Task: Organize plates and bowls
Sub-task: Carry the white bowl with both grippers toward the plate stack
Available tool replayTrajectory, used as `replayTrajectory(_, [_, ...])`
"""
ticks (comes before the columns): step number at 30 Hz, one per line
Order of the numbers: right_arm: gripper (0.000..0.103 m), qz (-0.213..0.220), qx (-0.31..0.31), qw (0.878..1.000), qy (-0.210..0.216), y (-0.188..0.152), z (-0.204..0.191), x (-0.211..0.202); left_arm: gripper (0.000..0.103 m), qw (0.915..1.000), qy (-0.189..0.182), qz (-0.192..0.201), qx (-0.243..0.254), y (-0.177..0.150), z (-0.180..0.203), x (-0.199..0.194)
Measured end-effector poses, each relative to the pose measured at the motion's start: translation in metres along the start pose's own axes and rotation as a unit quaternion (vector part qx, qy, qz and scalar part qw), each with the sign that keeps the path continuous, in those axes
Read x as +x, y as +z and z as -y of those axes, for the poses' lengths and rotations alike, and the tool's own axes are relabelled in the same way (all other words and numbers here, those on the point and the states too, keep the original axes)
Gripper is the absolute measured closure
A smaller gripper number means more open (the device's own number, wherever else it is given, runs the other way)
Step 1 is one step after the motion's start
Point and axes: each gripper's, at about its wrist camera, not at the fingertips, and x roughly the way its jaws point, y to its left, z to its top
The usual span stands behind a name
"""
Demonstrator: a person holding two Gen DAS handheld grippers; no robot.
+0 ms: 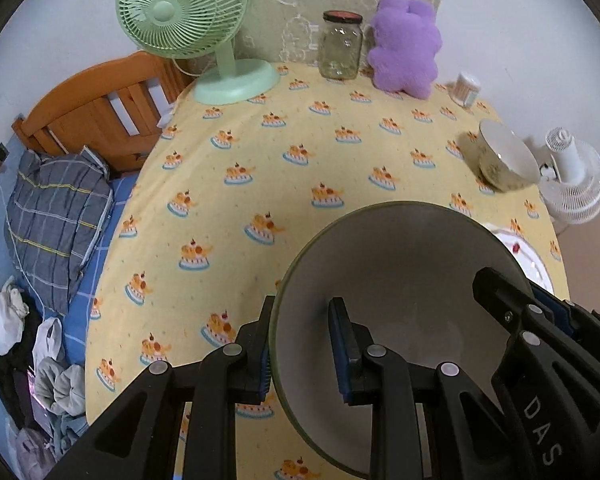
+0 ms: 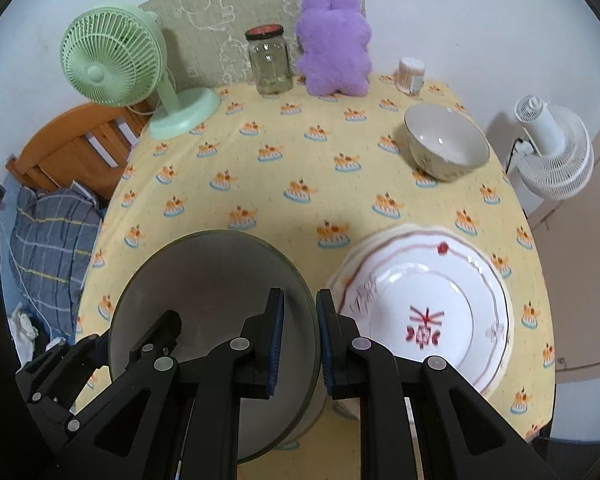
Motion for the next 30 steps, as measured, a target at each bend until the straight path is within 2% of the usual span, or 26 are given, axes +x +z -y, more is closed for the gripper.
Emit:
replayTrajectory(7, [0.083,-0.022,0.009,1.0,-0.009,-0.02,0.004,0.008,0.08,0.9996,-0.014,-0.025,0.003,-0.019,-0.001,0.01])
replayTrajectory(18, [0.083,-0.051,0.001,0.999,-0.015,-0.03,0.0,0.03,0.08,0.9981,-0.014,-0.06,-0.008,-0.032,-0.005,0.032])
replayTrajectory(26, [0.083,-0.052,-0.018,0.998,-0.03,-0.029,-0.001,0.04,0.08,0.9971,-0.012,-0.075,-0.004,-0.033,-0.001,0.043])
replayTrajectory(30, [0.083,-0.049,-0.016,0.998,-0.027,-0.03,0.003,0.043,0.08,0.9978,-0.004,-0.065,0.004,-0.032,0.003,0.044])
